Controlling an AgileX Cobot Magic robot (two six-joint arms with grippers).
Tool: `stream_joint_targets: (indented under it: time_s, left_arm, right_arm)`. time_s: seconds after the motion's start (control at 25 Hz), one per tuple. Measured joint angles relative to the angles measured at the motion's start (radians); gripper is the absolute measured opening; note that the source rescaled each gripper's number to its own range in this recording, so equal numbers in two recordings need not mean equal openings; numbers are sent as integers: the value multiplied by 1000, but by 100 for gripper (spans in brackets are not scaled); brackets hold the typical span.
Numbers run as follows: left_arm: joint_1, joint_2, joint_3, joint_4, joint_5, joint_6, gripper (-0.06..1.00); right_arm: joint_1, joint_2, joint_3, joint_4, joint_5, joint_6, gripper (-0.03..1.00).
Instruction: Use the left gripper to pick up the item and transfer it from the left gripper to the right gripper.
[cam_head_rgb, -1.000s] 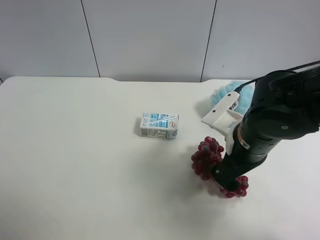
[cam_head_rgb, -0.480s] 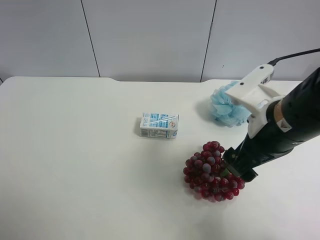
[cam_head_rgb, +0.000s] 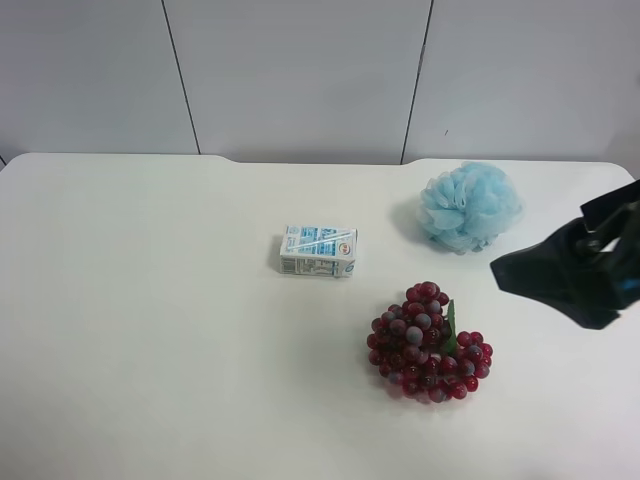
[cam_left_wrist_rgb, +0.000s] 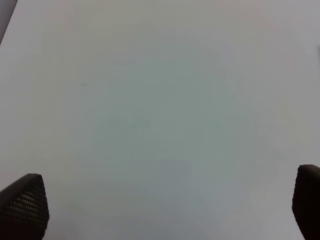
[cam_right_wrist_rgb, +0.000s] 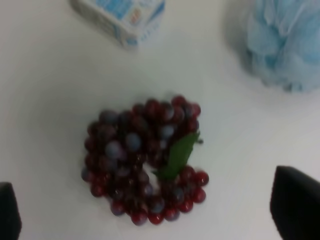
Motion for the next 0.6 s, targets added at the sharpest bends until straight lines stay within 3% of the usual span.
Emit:
stream_joint_targets:
  time_s: [0.24,0.6]
  left_arm:
    - [0,0,0,0,0,0,100]
    - [0,0,0,0,0,0,100]
  right_arm:
    - [0,-184,0,17,57,-37,100]
    - [2,-375,4,-56,278,-46,100]
